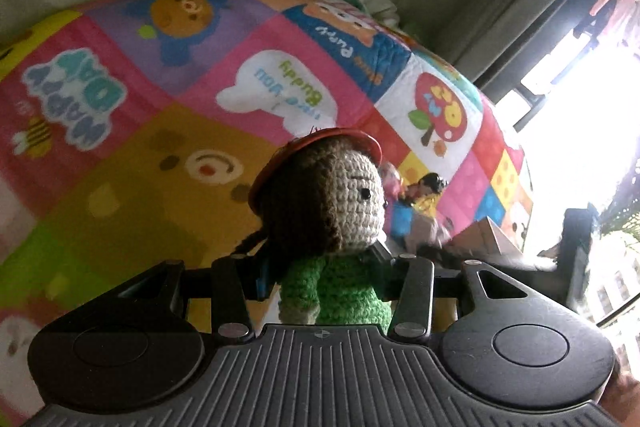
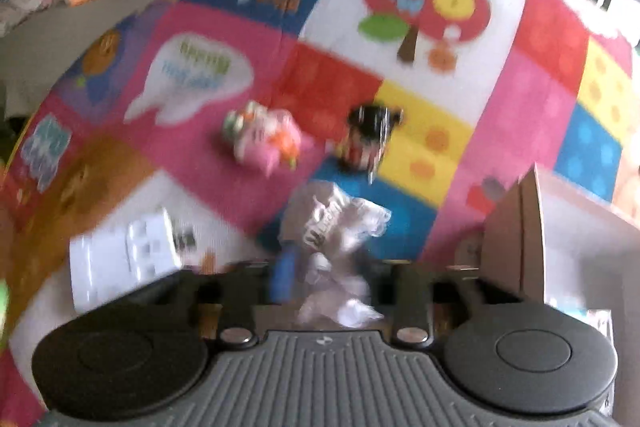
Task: Organize objects
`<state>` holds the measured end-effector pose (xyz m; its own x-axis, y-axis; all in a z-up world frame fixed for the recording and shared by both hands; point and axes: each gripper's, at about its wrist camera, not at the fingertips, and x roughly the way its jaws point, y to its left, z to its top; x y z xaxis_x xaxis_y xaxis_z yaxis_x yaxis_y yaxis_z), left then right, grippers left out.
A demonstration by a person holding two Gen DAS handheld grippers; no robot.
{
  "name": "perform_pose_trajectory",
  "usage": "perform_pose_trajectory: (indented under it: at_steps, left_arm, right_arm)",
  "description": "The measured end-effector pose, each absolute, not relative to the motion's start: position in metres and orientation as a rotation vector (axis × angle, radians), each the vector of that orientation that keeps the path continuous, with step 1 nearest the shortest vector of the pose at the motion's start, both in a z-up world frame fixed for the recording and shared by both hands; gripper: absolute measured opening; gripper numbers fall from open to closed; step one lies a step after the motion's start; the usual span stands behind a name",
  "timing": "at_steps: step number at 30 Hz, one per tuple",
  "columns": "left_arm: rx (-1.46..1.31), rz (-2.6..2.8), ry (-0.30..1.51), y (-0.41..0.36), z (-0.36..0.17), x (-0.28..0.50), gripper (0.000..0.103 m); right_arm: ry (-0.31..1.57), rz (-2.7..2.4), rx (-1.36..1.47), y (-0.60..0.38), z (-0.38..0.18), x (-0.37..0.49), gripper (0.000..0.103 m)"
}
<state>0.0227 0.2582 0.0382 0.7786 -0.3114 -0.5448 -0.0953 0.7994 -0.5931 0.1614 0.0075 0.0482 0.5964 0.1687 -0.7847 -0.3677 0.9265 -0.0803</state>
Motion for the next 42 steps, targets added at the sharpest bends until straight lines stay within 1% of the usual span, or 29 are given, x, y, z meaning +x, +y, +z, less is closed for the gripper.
perform_pose_trajectory:
  at_steps: [1,4,8,11,14,19,24,28,32,36,42]
  left_arm:
    - [-0.640,-0.133,0.681,0.256,0.038,0.029,0.050]
    - [-0.622,-0.148,0.709,0.247,0.033,0.052,0.050]
    - [-0.615,-0.198,0.772,0.228,0.026,0.066,0.050]
    - [-0.609,-0.262,0.807,0.210,0.022,0.067,0.050]
    - [-0.594,-0.305,0.820,0.194,0.024,0.059,0.050]
    - [-0.543,-0.358,0.786,0.175,0.044,0.029,0.050]
    - [-0.481,-0.407,0.784,0.151,0.062,0.005,0.050]
    - [-0.437,-0.441,0.798,0.133,0.067,-0.001,0.050]
    - [-0.403,-0.432,0.820,0.123,0.065,-0.001,0.050]
    - [-0.384,-0.467,0.842,0.116,0.060,-0.003,0.050]
    - [-0.368,-0.499,0.888,0.101,0.050,0.000,0.050]
  right_arm:
    - [0.870,0.338,-0.241,0.004,0.051,0.154,0.015]
    - [0.797,0.394,-0.225,-0.006,0.071,0.124,0.012]
    - [0.714,0.461,-0.166,-0.033,0.111,0.085,0.012]
    - [0.695,0.480,-0.140,-0.061,0.123,0.055,0.012]
    - [0.727,0.453,-0.124,-0.091,0.117,0.028,0.012]
    - [0.768,0.375,-0.103,-0.136,0.093,0.000,0.012]
    - [0.786,0.293,-0.019,-0.168,0.070,0.023,0.012]
    - [0.792,0.316,0.055,-0.165,0.058,0.046,0.011]
    - [0.788,0.329,0.044,-0.153,0.054,0.053,0.011]
    - [0.797,0.381,-0.016,-0.151,0.055,0.036,0.016]
    - [0.860,0.446,-0.025,-0.163,0.049,0.009,0.016]
